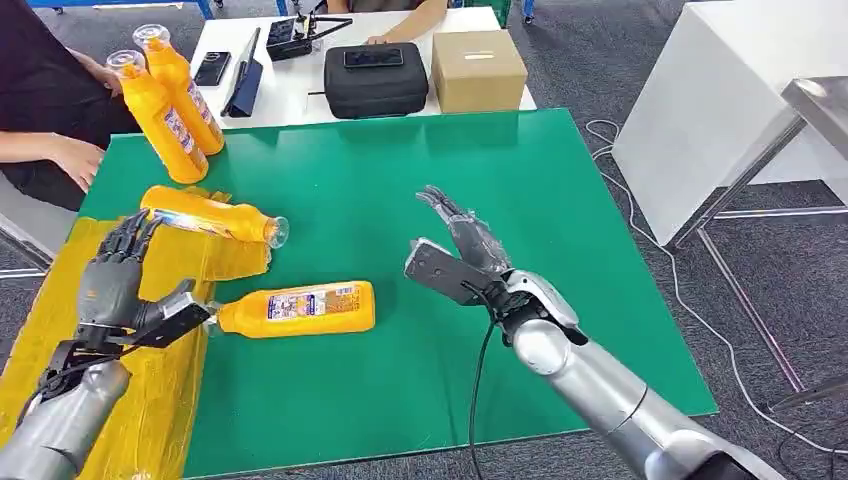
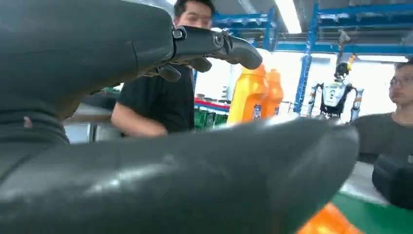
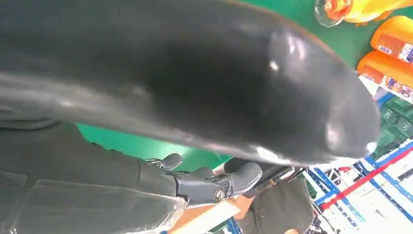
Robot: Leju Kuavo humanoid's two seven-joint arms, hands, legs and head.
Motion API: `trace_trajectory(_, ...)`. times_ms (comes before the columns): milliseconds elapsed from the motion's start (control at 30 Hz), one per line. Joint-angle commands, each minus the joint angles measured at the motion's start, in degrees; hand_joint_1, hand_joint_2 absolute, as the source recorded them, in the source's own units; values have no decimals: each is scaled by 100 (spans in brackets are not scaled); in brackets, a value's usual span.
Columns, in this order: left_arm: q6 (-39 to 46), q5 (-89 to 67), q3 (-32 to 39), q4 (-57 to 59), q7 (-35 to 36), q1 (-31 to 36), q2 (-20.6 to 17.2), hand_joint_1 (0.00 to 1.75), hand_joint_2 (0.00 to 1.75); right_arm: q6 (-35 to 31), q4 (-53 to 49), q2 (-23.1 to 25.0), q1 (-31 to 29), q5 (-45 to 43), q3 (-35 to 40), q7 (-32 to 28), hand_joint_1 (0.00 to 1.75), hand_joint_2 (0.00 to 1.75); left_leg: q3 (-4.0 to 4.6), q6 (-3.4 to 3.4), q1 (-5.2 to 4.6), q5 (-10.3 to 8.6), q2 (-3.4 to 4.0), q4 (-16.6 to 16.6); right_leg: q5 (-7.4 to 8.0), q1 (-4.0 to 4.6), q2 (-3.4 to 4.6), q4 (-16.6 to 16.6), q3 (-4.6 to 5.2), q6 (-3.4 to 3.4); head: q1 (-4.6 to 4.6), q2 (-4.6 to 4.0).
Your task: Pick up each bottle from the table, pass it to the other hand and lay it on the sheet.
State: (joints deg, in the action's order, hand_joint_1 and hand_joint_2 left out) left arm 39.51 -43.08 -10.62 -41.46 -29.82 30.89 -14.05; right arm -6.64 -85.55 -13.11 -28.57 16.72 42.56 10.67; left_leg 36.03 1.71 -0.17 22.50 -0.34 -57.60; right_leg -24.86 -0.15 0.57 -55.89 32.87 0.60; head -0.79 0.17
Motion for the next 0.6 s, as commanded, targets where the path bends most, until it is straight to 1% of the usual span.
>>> trace_trajectory(33, -603, 4225, 750, -2374, 42, -476, 331, 0, 0, 604, 548, 203, -640, 259, 603, 74, 0, 175, 0, -6, 3, 4, 4, -3, -2, 2, 1, 0, 0, 0, 0, 0)
trace_trajectory(67, -676, 4563, 646, -2630, 264, -500, 270, 0, 0, 696, 702, 278, -766, 312, 725, 154, 0, 175, -12, -11, 4, 15, 9, -8, -10, 4, 3, -3, -13, 0, 0, 2)
trace_trajectory(100, -773, 4834, 533, -2807, 427, -480, 194, 0, 0, 733, 835, 344, -866, 352, 813, 211, 0, 175, -3, -9, 6, 10, 9, -8, -5, 6, 5, -3, -4, -1, -2, 0)
trace_trajectory(133, -839, 5116, 461, -2869, 514, -376, 178, 0, 0, 786, 1010, 444, -973, 396, 887, 298, 0, 175, -12, -12, 6, 17, 15, -12, -11, 6, 8, -7, -11, -1, 2, 0)
trace_trajectory(167, -882, 5368, 347, -2858, 517, -216, 152, 0, 0, 823, 1241, 587, -1137, 521, 1007, 396, 0, 175, -8, -12, 8, 13, 14, -12, -8, 8, 7, -6, -7, -2, 0, 2)
trace_trajectory(233, -778, 5369, 42, -2793, 353, 2, 77, 0, 0, 843, 1612, 840, -1393, 617, 1168, 486, 0, 175, -12, -15, 10, 13, 11, -14, -9, 11, 2, -7, -12, -3, 0, 0)
trace_trajectory(300, -776, 5397, -175, -2696, 346, 174, 113, 0, 0, 904, 1998, 1123, -1618, 652, 1268, 595, 0, 175, -1, -11, 7, 4, 2, -9, -2, 11, -2, -6, 0, -2, -2, 2)
trace_trajectory(367, -780, 5428, -388, -2599, 328, 320, 153, 0, 0, 963, 2374, 1351, -1758, 643, 1355, 658, 0, 175, -14, -15, 7, 9, 10, -9, -6, 11, 3, -8, -12, -2, 0, 0)
trace_trajectory(600, -737, 5466, -568, -2518, 258, 423, 159, 0, 0, 963, 2641, 1453, -1781, 651, 1485, 676, 0, 175, -16, -12, 9, -3, -6, -1, -5, 9, -11, 1, -19, 2, 0, 0)
